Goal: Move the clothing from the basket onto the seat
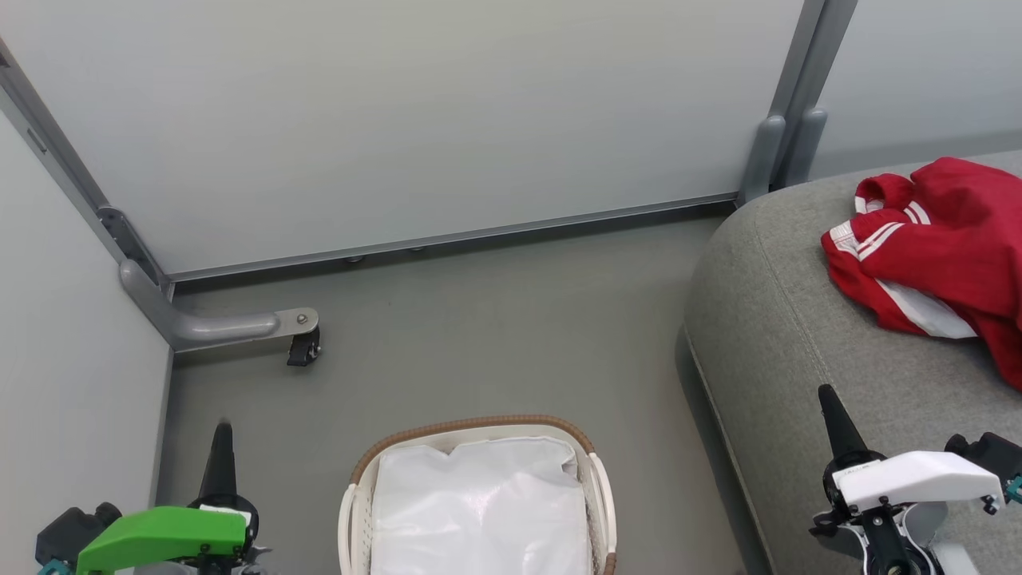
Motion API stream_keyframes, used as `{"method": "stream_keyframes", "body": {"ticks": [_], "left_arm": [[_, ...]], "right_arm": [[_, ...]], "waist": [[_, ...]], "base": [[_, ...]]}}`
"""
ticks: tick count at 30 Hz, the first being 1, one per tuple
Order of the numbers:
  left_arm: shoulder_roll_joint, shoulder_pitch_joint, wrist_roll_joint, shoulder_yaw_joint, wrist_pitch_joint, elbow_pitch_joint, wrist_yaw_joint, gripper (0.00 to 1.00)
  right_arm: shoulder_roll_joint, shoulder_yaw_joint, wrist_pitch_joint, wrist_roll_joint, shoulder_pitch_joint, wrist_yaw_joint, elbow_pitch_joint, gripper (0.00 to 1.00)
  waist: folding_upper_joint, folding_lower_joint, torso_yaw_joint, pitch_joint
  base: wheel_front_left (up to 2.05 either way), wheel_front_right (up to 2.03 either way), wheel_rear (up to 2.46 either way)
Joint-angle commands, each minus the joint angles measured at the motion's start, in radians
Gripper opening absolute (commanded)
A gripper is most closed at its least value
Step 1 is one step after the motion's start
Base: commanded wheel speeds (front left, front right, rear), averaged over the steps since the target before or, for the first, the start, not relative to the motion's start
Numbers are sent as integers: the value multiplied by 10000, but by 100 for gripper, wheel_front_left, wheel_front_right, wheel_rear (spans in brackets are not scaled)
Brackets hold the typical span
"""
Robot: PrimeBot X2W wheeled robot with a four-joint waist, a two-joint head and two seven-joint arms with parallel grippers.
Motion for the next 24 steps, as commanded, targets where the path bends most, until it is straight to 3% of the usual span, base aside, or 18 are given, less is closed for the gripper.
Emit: {"method": "stream_keyframes", "body": {"ticks": [1, 24], "left_arm": [[77, -271, -241, 40, 59, -118, -21, 0], [94, -499, -2163, 182, 610, -320, -27, 0]], "right_arm": [[-64, -55, 84, 270, -169, -5, -140, 0], [-78, -262, 622, 2346, -202, -5, -385, 0]], "waist": [[0, 0, 4, 1], [0, 0, 68, 31]], "base": [[0, 0, 0], [0, 0, 0]]}}
